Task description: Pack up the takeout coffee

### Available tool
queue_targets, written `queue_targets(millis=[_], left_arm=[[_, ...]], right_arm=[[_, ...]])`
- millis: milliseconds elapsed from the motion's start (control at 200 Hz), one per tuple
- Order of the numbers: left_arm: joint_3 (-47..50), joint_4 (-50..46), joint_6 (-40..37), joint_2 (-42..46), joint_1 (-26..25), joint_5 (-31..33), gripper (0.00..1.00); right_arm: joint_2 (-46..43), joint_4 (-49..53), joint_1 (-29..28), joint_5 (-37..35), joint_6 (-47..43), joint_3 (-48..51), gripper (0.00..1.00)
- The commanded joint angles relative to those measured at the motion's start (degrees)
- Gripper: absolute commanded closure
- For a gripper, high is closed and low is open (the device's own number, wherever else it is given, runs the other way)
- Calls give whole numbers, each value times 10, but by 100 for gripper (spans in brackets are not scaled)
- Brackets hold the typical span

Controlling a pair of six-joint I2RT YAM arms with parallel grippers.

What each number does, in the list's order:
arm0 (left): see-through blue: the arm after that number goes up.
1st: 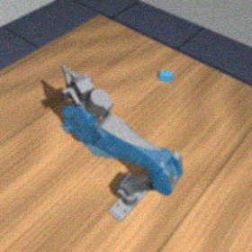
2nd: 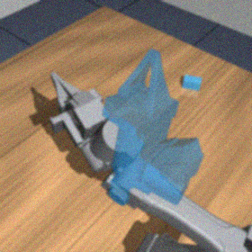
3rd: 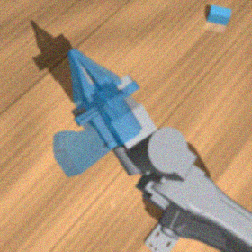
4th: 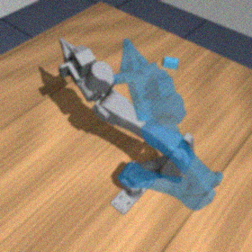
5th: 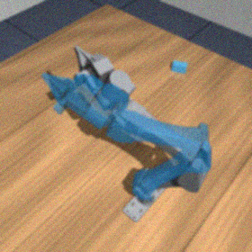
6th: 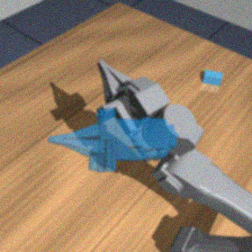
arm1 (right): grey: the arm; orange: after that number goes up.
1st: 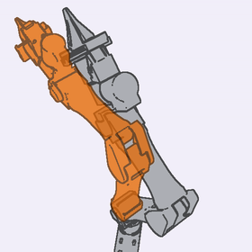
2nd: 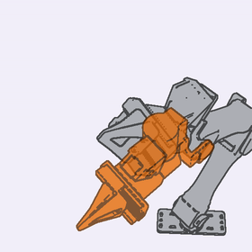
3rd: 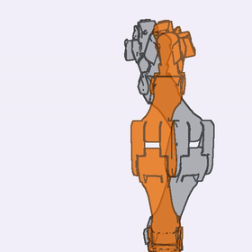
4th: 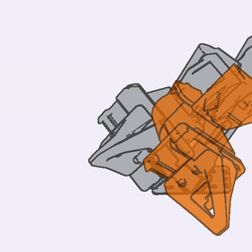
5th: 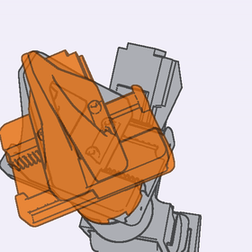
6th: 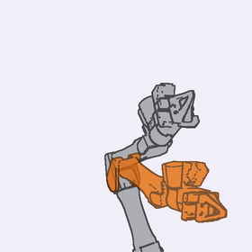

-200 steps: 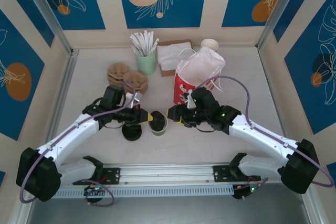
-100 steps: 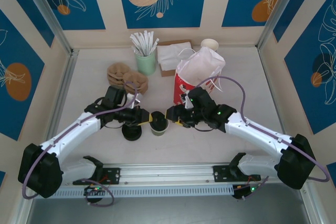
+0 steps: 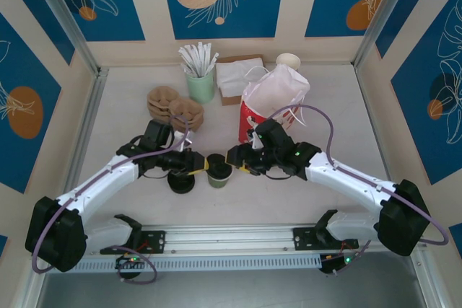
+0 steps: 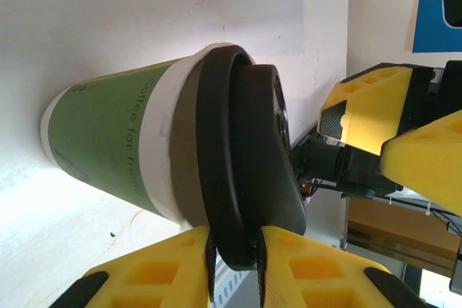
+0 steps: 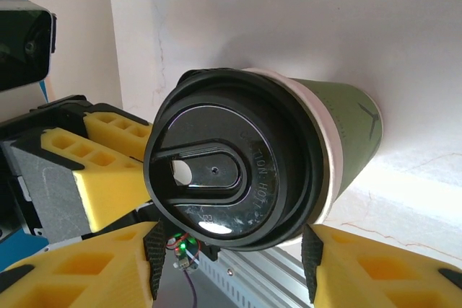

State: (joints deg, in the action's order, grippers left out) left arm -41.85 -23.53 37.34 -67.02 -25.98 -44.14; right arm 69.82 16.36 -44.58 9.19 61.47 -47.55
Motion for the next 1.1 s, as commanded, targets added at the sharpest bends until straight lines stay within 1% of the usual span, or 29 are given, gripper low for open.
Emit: queue_targets(millis=[0, 345, 650, 700, 765, 865, 990, 1095], left_arm=[[16, -7, -10, 11, 9, -13, 76], [47, 14, 0, 20, 9, -16, 75], [47, 12, -3, 19, 9, -14, 71], [42, 4, -8, 21, 9, -12, 68], [28, -19, -20, 23, 9, -5, 61], [9, -48, -38, 29, 9, -2, 53], [1, -52, -44, 39, 9, -7, 44], [-2, -52, -44, 43, 9, -9, 38]], right_arm=[[8, -5, -6, -3, -13, -21, 44], [25, 4, -16, -10, -16, -39, 43], [24, 21, -21, -23, -20, -48, 43], [24, 27, -23, -27, -23, -51, 43], [25, 36, -27, -35, -27, -54, 43], [26, 50, -33, -48, -32, -62, 43], [30, 67, -41, -61, -39, -71, 43], [34, 75, -46, -69, -42, -76, 43]])
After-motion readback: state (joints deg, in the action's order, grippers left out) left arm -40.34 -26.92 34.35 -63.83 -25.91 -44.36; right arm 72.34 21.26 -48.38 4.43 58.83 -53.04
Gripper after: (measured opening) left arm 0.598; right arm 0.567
